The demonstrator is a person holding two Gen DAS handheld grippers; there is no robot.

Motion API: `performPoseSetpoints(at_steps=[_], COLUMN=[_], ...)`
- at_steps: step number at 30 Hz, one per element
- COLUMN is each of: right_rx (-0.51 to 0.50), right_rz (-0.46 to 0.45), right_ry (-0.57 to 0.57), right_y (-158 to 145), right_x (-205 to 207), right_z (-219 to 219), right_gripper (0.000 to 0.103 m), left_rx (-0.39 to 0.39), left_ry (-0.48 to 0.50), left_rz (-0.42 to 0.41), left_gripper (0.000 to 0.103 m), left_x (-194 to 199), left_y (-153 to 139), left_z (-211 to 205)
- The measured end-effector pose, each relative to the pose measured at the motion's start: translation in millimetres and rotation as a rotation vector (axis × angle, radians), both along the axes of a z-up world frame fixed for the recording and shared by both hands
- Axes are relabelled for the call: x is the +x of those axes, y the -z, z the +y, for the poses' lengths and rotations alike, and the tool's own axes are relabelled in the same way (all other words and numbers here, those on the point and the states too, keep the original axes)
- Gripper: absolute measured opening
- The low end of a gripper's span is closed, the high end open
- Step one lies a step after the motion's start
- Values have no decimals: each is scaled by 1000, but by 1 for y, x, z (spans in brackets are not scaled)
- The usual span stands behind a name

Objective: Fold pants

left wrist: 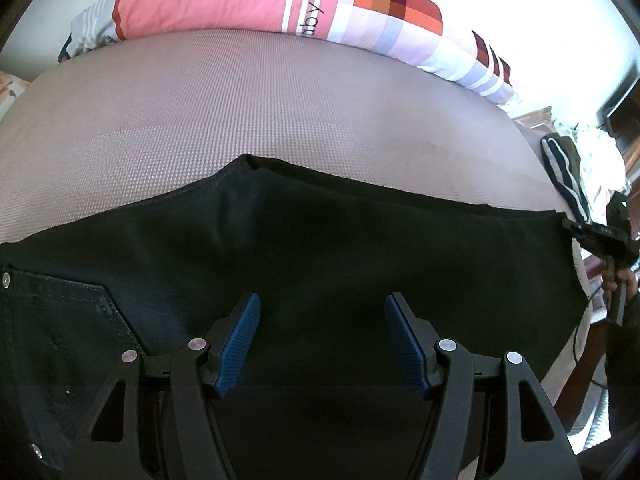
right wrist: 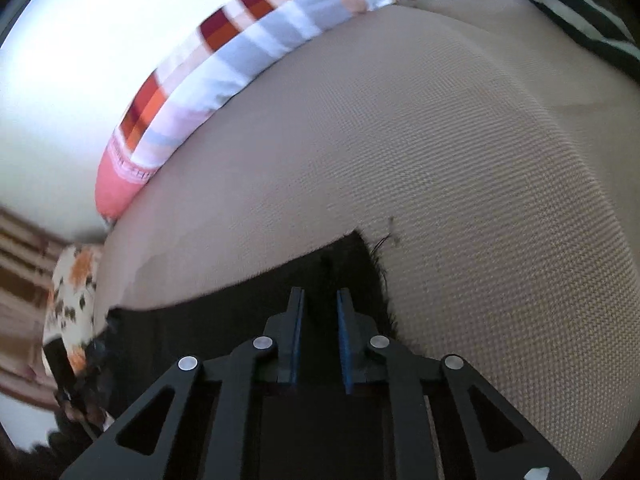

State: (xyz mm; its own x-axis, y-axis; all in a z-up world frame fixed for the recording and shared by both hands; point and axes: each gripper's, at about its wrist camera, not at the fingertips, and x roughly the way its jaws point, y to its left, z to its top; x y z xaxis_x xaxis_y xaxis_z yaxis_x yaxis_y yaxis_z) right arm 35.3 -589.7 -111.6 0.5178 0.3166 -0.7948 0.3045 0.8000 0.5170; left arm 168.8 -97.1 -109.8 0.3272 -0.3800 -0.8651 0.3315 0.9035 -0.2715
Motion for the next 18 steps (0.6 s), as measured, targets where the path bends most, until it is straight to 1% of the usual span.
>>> performPoseSetpoints(at_steps=[3,9,13,14,15,17,18], right_rx=[-1,19,69,94,106,75,45], right_rz=[-14,-48,-57,-61,-61,-69,-77], right_ry=[-44,-7,-1,2,2,17,17], right_y=[2,4,9,11,12,9,5], right_x=[-4,3,17,20,22,23,22], right_z=[6,-4,-8,-9,-9,-6,-2], right_gripper=[15,18,18,18,14,5,5], left_rx=[6,29,39,41,43,42,38], left_ry=[-6,0,3,2,3,1,-3], left_rz=[5,-5,-10,-10,-12,-13,-13], left_gripper=[66,66,66,66,66,66,66], left_x=[1,0,1,1,1,2,2], left_y=[2,3,4,4,4,4,4], left_z=[-1,-4,-6,-7,-7,-7,-7])
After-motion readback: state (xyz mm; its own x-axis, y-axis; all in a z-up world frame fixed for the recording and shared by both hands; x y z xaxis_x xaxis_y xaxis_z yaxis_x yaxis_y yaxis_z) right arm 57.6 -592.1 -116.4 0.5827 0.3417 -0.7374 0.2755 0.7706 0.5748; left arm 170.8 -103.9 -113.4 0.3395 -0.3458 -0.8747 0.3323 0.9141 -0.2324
